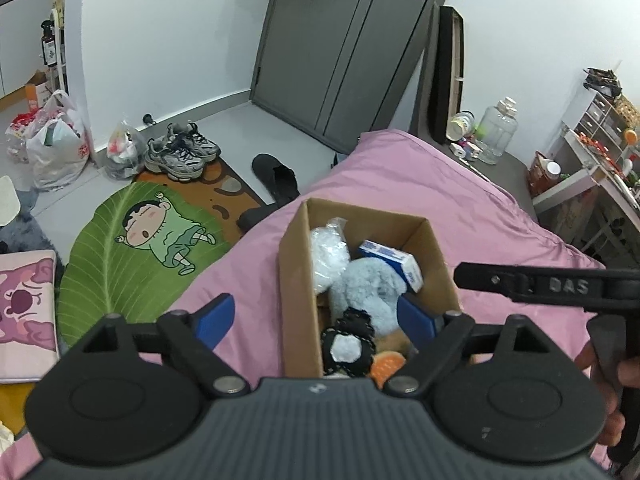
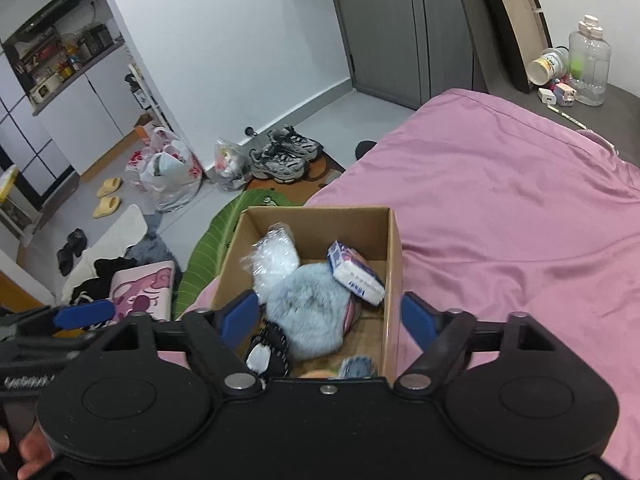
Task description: Organize soft objects
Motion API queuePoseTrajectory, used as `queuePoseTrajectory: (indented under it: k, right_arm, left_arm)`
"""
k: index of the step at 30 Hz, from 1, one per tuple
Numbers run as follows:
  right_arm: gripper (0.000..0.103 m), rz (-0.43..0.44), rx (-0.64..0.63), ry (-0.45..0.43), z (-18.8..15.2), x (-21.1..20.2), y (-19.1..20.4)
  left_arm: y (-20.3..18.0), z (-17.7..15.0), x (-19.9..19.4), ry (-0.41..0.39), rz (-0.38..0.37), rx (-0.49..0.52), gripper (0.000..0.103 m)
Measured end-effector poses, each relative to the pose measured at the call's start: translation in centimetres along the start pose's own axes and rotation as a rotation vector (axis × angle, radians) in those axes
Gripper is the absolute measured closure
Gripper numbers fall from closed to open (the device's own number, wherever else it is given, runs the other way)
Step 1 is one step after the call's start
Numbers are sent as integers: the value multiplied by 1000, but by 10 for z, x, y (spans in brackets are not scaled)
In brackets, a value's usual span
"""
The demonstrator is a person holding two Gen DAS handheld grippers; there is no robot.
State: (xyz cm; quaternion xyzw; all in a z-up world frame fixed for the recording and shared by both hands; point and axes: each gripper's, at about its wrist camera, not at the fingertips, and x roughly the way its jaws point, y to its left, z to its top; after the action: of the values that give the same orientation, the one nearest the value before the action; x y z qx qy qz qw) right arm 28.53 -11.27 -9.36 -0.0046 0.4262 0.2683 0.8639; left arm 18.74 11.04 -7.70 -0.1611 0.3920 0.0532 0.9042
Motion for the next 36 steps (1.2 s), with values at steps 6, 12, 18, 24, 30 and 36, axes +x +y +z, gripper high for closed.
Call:
queuePoseTrajectory:
  k: [6,12,18,24,30,36]
  right_arm:
    - [1,16,16,-45,-10,-37,-1]
    - [0,12,12,-79,-24,-70,-2]
    - [0,0,7,-118,-43,-97,-6]
    - [0,10,18,-148,-59,-125,-15]
    - [0,22,22,-175,-70,-146,-28]
    - [0,38,3,-198,-85,-167,-35]
  left_arm:
    - [-11,-4,-26,-15,-20,47,4]
    - [-24,-14,-52,-35,-42,100,0]
    - [-34,-23,-79,-54,-35,135,0]
    - [-41,-34,-103,-61,-38,159,0]
    - [-49,-50,-125,-83,-31,168,0]
    - [-56,-67,-143,-96,3,150,0]
